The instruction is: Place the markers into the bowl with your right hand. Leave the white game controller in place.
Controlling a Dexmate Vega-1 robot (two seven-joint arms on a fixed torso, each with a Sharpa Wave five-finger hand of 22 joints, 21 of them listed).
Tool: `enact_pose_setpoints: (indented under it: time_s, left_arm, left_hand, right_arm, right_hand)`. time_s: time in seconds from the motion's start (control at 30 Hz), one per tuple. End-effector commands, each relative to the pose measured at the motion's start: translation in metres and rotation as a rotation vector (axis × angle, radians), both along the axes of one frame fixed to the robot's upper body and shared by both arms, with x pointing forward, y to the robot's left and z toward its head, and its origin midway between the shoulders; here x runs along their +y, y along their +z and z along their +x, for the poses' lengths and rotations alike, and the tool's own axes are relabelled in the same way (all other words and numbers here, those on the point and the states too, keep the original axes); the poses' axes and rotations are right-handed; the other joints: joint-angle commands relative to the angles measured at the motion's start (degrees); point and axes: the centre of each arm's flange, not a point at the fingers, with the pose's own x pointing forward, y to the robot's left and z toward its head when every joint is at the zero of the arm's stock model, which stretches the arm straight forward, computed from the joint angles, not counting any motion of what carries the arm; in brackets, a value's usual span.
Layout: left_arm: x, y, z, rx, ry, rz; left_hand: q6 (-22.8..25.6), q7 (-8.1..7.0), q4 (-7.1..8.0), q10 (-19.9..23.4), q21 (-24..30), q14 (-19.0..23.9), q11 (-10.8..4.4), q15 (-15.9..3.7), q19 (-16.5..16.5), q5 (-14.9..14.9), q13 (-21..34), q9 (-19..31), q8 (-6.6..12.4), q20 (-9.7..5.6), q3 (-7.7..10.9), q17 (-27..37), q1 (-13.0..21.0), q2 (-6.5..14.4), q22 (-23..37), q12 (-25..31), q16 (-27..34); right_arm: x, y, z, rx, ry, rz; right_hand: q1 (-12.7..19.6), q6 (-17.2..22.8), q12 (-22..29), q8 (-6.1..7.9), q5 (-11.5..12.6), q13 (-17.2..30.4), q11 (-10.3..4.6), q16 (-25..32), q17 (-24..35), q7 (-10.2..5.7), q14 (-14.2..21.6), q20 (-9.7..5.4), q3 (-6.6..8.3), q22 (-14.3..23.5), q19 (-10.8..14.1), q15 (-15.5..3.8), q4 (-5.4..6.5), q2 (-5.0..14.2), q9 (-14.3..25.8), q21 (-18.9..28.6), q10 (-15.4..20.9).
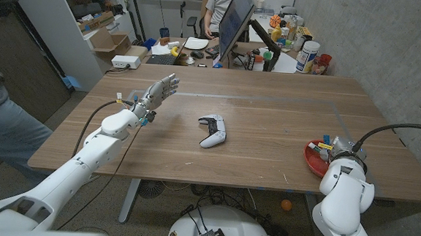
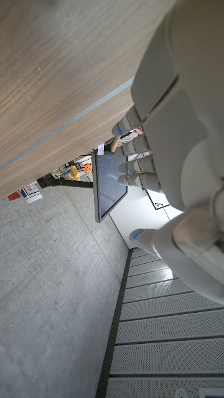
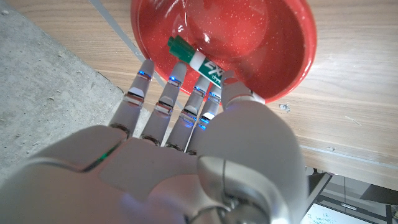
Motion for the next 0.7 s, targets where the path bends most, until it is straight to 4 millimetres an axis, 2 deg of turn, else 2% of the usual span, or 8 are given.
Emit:
enact_pose_setpoints:
  time_s: [0.03, 0.23, 0.7]
  left_arm:
    - [-0.0013, -0.0011, -0.0012, -0.002, -0.002, -0.003]
    - [-0.0016, -0.0011, -0.0022, -0.003, 0.0, -0.002]
    - [-0.0012, 0.0005, -0.0049, -0.009, 0.002, 0.0]
  left_hand:
    - [0.3, -0.09, -0.23, 0.2, 0.3, -0.1, 0.14, 0.29, -0.1, 0.2, 0.3, 0.3, 0.02, 0.5, 0.08, 0.1, -0.4, -0.1, 0.2, -0.1, 0.3]
    - [0.3, -0.12, -0.24, 0.2, 0.3, -0.1, 0.15, 0.3, -0.1, 0.2, 0.3, 0.3, 0.02, 0.51, 0.09, 0.1, -0.4, -0.1, 0.2, -0.2, 0.3]
    - [0.4, -0.08, -0.25, 0.2, 0.3, -0.1, 0.17, 0.25, -0.1, 0.2, 0.3, 0.3, 0.03, 0.49, 0.11, 0.1, -0.4, 0.0, 0.2, -0.1, 0.3]
  right_arm:
    - [0.0066, 0.0007, -0.0069, 0.005, -0.001, -0.011]
    - [0.0081, 0.0013, -0.0086, 0.008, 0.002, -0.01]
    - [0.0139, -0.0012, -0.0109, 0.033, 0.011, -0.003]
  right_hand:
    - [-0.4, 2.4, -0.2, 0.23, 0.4, 0.3, -0.16, -0.5, -0.1, -2.28, 0.0, 0.43, -0.24, 0.1, 0.0, 0.72, 0.05, -0.69, 0.0, -0.2, -0.4]
    - [-1.0, 2.7, -0.2, 0.28, 0.4, 0.4, -0.03, -0.8, -0.1, -2.41, -0.1, 0.69, -0.53, 0.1, -0.2, 0.96, 0.24, -1.2, 0.0, -0.3, -0.7]
    - [-2.3, 0.6, -1.2, -0.8, 0.5, 0.7, 0.72, -2.0, 0.0, -2.57, -1.7, 1.45, -0.87, 0.1, -1.5, 2.39, 0.49, -2.05, -0.1, -0.7, -3.3]
